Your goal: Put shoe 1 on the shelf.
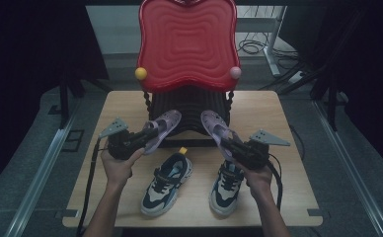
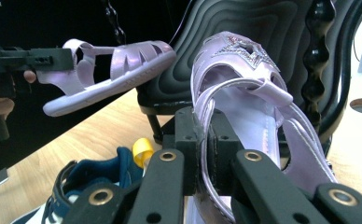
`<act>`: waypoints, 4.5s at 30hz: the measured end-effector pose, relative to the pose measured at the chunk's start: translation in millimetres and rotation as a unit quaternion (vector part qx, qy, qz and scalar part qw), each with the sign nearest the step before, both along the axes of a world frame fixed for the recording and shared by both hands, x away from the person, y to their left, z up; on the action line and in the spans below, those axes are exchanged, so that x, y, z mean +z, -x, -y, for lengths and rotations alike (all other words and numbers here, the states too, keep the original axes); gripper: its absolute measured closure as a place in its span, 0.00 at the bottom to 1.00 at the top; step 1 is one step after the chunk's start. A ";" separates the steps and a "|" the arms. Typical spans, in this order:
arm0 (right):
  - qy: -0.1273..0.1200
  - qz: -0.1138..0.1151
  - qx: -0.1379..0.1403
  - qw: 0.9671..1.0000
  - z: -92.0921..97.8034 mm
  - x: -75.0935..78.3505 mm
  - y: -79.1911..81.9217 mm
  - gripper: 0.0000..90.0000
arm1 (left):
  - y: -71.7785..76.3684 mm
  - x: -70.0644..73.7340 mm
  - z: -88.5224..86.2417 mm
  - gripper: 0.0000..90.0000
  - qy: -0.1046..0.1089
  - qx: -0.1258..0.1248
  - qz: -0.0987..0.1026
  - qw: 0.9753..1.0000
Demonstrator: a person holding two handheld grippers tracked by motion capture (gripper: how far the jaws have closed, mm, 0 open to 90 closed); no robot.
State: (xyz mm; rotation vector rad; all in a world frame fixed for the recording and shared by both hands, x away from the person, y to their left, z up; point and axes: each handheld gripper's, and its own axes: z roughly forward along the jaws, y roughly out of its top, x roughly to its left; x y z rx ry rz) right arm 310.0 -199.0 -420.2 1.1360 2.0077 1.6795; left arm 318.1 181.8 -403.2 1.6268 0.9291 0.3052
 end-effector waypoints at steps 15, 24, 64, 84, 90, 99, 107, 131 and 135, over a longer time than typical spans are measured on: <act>0.006 0.009 -0.021 1.000 -16.8 5.3 -20.4 0.94 | -22.4 1.7 11.3 0.96 -0.014 0.013 0.026 0.999; 0.009 0.020 -0.037 0.999 -31.4 11.3 -33.0 0.94 | -34.1 4.0 21.7 0.96 -0.026 0.020 0.038 0.999; 0.016 0.027 -0.084 0.996 -63.8 20.4 -77.0 0.94 | -78.9 8.8 52.3 0.95 -0.061 0.060 0.083 0.993; 0.038 0.039 -0.130 0.990 -76.3 13.9 -104.5 0.94 | -93.0 1.0 58.5 0.95 -0.065 0.092 0.126 0.986; 0.041 0.049 -0.146 0.987 -80.6 8.5 -112.2 0.94 | -93.1 -5.2 62.2 0.95 -0.068 0.093 0.127 0.985; 0.079 0.051 -0.131 0.987 -91.8 -2.5 -112.3 0.93 | -89.7 -20.4 73.4 0.95 -0.086 0.082 0.123 0.985; 0.085 0.030 -0.112 0.990 -89.5 -11.3 -112.7 0.91 | -88.1 -38.3 77.7 0.93 -0.103 0.071 0.103 0.987; 0.091 0.026 -0.061 0.994 -73.1 7.5 -74.6 0.64 | -66.3 -25.4 61.4 0.58 -0.082 0.029 0.057 0.995; 0.096 0.021 -0.035 0.995 -69.1 8.6 -65.7 0.60 | -58.4 -22.7 60.2 0.58 -0.083 0.016 0.052 0.995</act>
